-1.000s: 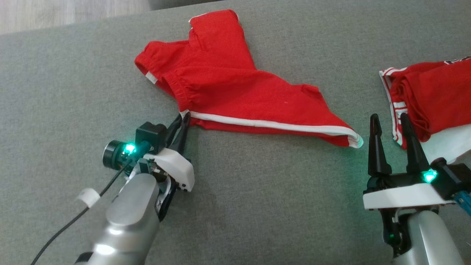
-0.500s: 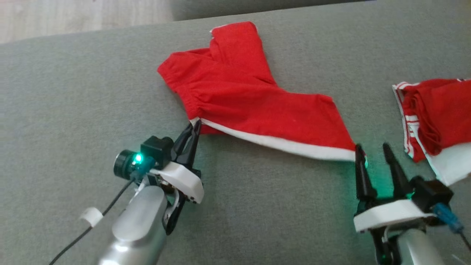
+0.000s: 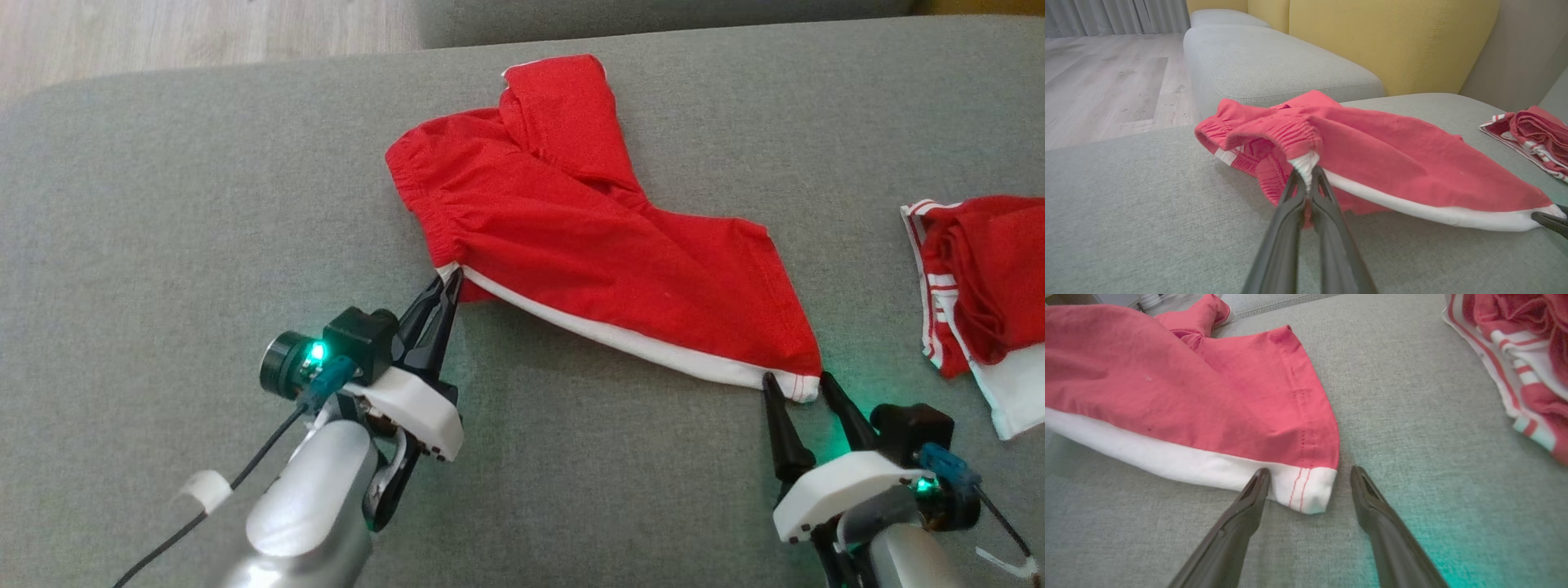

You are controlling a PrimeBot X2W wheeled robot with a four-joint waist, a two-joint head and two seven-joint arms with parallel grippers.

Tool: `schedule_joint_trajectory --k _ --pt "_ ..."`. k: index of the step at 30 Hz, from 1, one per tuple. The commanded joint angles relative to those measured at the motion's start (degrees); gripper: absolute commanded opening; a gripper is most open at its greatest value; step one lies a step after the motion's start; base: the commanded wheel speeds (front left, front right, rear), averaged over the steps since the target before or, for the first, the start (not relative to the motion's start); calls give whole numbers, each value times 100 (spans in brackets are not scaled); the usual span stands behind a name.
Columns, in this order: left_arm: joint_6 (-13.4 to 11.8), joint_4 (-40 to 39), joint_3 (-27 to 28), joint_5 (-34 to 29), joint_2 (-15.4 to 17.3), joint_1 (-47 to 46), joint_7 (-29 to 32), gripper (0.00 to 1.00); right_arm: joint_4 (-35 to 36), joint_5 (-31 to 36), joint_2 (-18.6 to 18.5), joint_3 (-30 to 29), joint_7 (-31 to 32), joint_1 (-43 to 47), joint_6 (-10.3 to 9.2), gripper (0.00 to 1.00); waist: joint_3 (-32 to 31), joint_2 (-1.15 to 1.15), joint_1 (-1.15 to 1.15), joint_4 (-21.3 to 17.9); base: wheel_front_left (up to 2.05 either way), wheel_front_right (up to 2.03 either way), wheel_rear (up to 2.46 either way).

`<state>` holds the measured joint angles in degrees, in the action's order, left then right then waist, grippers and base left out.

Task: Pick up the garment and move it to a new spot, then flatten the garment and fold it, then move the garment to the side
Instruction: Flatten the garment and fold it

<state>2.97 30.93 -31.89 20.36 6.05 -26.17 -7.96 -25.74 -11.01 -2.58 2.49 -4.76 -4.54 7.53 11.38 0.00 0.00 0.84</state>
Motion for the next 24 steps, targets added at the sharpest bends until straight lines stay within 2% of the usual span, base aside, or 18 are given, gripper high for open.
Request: schedule_joint_trajectory --k 1,3,4,6,11,18,21,24 --pt "-35 -205 146 29 125 -93 5 0 68 29 -30 178 35 -116 -4 100 0 0 0 1 0 0 0" --pt "-57 -284 138 37 151 -62 46 0 59 30 -30 234 61 -120 -4 100 -2 0 0 4 0 0 0" --pt "-68 -318 134 41 162 -49 66 0 56 37 -30 270 83 -124 -4 92 -2 0 0 5 0 0 0" --pt "-88 -374 128 51 181 -28 103 0 64 40 -30 343 119 -123 -4 0 -10 0 0 7 0 0 0" --pt "-111 -427 107 101 270 59 298 0 268 7 -30 378 -23 -119 -4 0 -118 0 0 -18 0 0 0" --pt "14 -620 78 241 451 34 723 0 757 143 -30 411 -225 -254 -4 0 -354 0 0 -19 0 0 0" --pt "50 -808 156 362 523 -59 876 0 996 123 -111 408 -162 -418 -4 0 -497 0 0 3 0 0 0" --pt "129 -1023 167 413 655 -245 1092 0 1287 33 -348 573 -20 -694 -4 0 -660 0 0 12 0 0 0"
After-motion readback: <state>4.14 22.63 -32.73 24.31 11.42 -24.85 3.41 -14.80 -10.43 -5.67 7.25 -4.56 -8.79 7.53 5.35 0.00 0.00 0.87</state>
